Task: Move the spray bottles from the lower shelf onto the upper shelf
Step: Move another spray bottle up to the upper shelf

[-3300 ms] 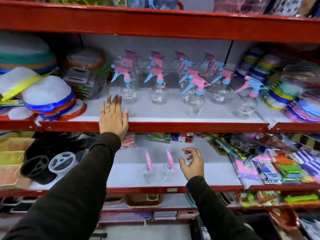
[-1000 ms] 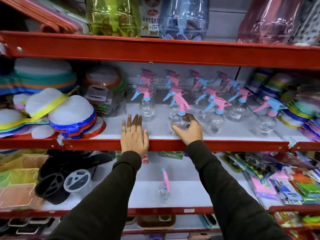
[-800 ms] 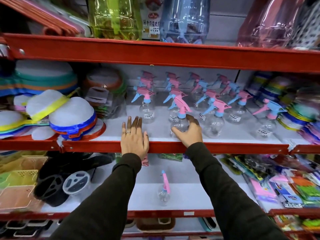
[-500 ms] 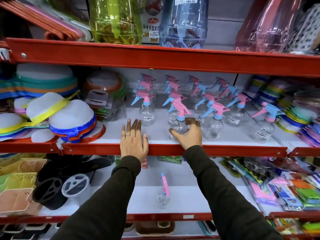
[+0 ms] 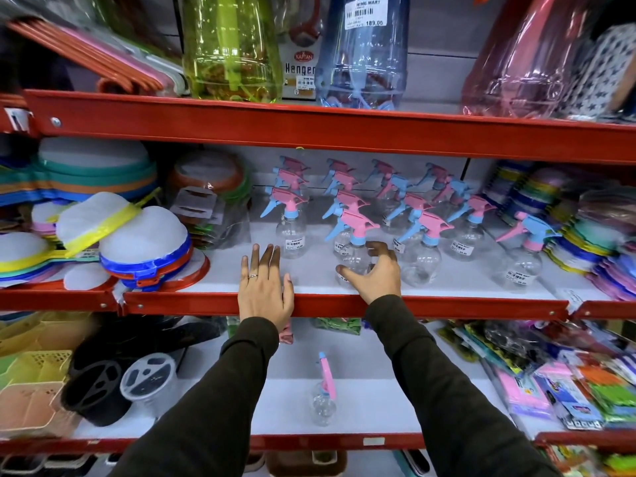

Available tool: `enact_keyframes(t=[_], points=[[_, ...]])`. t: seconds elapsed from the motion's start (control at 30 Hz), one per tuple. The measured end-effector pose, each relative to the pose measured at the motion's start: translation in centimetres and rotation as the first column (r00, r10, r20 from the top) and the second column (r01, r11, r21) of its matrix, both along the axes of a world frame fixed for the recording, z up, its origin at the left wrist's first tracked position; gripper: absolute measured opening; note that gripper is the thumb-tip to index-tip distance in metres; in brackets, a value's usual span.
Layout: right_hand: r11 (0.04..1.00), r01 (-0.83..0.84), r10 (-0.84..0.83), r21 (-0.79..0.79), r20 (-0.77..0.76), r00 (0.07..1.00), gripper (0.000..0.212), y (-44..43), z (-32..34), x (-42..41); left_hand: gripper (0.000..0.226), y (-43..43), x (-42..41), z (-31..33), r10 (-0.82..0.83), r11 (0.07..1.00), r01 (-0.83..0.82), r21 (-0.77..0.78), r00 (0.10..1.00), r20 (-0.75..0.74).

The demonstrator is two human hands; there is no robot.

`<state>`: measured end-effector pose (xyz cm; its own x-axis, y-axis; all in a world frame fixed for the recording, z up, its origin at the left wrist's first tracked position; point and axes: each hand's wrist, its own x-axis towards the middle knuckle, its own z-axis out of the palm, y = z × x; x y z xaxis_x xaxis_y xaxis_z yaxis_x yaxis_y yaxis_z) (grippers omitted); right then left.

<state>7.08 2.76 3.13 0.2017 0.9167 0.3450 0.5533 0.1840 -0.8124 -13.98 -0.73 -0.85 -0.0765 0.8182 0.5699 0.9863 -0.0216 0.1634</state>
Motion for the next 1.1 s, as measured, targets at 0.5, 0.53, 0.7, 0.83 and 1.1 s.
enact_keyframes(t=[0.5,0.53,0.7,0.83,1.1], points=[[0.997,0.021,-0.020,0.075,-0.007,1.000,0.077,-2.0,-0.7,0.7,0.063,-0.3,0.1,0.1,0.009,1.000,-0.009,-0.026,1.000,0.003],[0.995,0.012,-0.011,0.103,-0.009,1.000,0.070,-2.5,-0.8,0.7,0.062,-0.3,0.1,0.0,0.008,1.000,-0.008,-0.027,1.000,0.003],[0.962,-0.009,0.013,0.272,-0.016,1.000,0.041,-5.7,-1.5,0.4,0.063,-0.6,0.1,0.0,0.001,1.000,-0.001,-0.016,1.000,-0.002],[0.951,-0.056,0.059,0.305,-0.002,0.998,0.033,-7.9,-3.4,-0.2,0.065,-0.7,-0.1,0.0,-0.013,1.000,0.013,-0.015,1.000,0.005],[0.994,-0.108,0.108,0.005,-0.013,0.994,0.033,-10.9,-11.9,-1.2,0.062,-0.5,-0.3,-0.2,-0.009,0.999,0.009,-0.040,1.000,-0.018]])
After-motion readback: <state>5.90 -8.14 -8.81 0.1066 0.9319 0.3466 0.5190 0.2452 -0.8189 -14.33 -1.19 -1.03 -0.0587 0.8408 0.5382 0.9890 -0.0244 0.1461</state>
